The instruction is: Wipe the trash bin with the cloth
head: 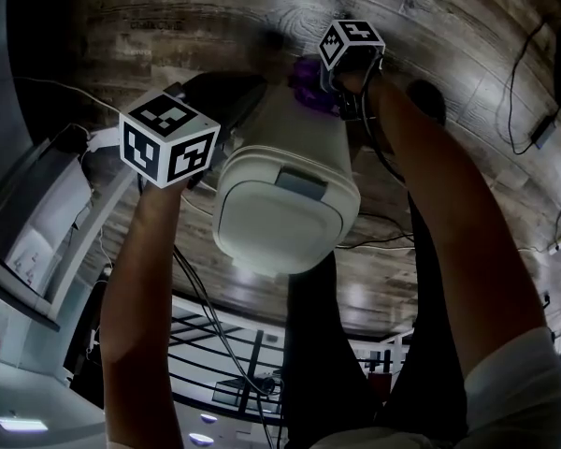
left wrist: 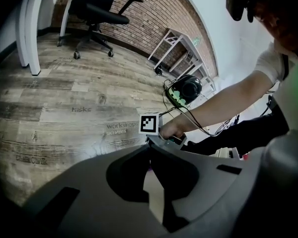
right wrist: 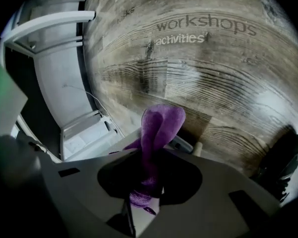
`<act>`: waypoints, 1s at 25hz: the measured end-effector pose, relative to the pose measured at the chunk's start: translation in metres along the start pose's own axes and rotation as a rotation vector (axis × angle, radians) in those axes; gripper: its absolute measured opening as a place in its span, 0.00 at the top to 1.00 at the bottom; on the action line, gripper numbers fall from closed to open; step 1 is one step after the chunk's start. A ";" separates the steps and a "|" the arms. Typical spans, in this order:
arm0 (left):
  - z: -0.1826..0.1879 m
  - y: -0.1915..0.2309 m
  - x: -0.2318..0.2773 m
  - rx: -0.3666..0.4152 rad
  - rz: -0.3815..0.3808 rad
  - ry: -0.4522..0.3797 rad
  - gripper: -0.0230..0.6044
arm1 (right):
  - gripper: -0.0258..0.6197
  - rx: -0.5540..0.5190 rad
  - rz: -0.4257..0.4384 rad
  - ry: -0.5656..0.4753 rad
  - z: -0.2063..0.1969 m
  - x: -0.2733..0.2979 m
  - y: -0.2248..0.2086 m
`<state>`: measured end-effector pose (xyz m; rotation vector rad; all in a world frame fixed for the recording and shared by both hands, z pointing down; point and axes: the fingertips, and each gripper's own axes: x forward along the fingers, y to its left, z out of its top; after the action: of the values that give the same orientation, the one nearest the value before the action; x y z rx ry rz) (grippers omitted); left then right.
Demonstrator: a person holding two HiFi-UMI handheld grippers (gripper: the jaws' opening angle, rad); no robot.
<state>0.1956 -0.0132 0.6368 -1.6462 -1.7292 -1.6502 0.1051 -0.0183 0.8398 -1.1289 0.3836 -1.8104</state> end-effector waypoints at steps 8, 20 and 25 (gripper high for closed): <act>-0.005 0.003 0.012 -0.006 -0.007 0.031 0.96 | 0.82 -0.336 -0.222 0.106 -0.024 -0.015 -0.044; -0.001 0.009 0.039 0.007 -0.021 0.083 0.96 | 0.82 -0.896 -0.528 0.389 -0.069 -0.032 -0.123; -0.001 0.023 0.046 -0.002 0.002 0.109 0.96 | 0.82 -1.007 -0.561 0.255 -0.025 -0.056 -0.111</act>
<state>0.1976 0.0038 0.6850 -1.5284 -1.6740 -1.7079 0.0319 0.0804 0.8702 -1.8012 1.3403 -2.3212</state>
